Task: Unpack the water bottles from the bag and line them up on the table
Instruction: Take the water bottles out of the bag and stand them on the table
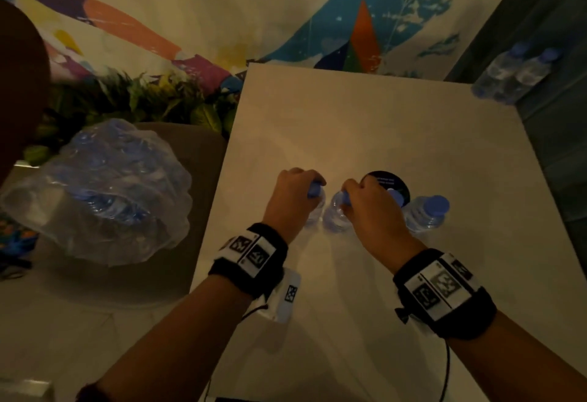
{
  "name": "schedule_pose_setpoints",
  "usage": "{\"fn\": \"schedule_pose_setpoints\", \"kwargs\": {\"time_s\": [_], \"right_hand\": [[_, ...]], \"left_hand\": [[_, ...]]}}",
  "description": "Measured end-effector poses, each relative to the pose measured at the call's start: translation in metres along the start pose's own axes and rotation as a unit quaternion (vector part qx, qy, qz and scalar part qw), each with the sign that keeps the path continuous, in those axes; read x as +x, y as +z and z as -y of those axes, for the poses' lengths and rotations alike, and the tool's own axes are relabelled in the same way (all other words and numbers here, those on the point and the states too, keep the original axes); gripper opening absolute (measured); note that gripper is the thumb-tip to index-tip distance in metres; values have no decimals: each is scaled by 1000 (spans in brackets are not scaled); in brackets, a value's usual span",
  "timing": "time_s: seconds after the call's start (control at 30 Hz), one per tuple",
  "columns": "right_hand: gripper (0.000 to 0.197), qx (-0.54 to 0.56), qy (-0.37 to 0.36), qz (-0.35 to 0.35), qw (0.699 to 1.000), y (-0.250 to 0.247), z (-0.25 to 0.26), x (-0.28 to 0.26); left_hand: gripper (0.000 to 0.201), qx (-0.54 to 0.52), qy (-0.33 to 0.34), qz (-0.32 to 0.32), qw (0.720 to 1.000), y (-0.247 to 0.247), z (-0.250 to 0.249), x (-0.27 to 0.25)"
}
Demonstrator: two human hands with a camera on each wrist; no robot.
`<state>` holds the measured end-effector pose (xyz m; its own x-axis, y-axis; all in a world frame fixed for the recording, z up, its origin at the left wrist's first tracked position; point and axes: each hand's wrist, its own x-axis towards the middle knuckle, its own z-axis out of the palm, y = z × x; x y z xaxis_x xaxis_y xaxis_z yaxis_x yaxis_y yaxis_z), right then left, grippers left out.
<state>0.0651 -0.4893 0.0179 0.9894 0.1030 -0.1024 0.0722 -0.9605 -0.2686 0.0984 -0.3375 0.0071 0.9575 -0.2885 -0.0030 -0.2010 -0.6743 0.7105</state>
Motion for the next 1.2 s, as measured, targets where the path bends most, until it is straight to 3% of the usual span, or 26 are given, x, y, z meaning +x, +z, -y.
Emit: {"fn": "schedule_pose_setpoints", "kwargs": {"time_s": [0.13, 0.27, 0.37, 0.43, 0.63, 0.77, 0.83, 0.9, 1.0, 1.07, 1.13, 1.2], "right_hand": [[17, -10, 19, 5, 1000, 0, -4, 3], [49, -43, 49, -19, 998, -12, 6, -1], [54, -37, 23, -94, 995, -21, 34, -8], [51, -9, -7, -107, 994, -19, 70, -12], [43, 75, -147, 24, 986, 37, 218, -17], [40, 138, -221, 77, 962, 83, 299, -12], [59, 166, -228, 99, 954, 98, 325, 1], [67, 171, -217, 95, 956, 110, 343, 24], [44, 226, -159, 72, 958, 112, 360, 59], [38, 193, -152, 68, 967, 106, 365, 75], [35, 202, -144, 113, 962, 99, 368, 87], [31, 193, -127, 157, 960, 96, 371, 98]], "left_hand": [[29, 7, -5, 10, 1000, -1, 4, -3], [42, -27, -28, 12, 999, -19, 20, -27], [35, -57, -63, -33, 996, -45, 53, -62], [29, -50, -95, -67, 992, -69, 81, -91], [11, 23, -169, -159, 972, -149, 162, -158], [19, 76, -173, -192, 963, -190, 209, -168], [33, 147, -148, -175, 962, -208, 225, -165], [41, 154, -122, -154, 968, -220, 239, -157], [49, 165, -129, -76, 975, -224, 259, -136], [53, 133, -133, -43, 981, -222, 269, -123], [51, 88, -108, -45, 989, -219, 271, -121], [36, 82, -95, -78, 989, -217, 266, -129]]}}
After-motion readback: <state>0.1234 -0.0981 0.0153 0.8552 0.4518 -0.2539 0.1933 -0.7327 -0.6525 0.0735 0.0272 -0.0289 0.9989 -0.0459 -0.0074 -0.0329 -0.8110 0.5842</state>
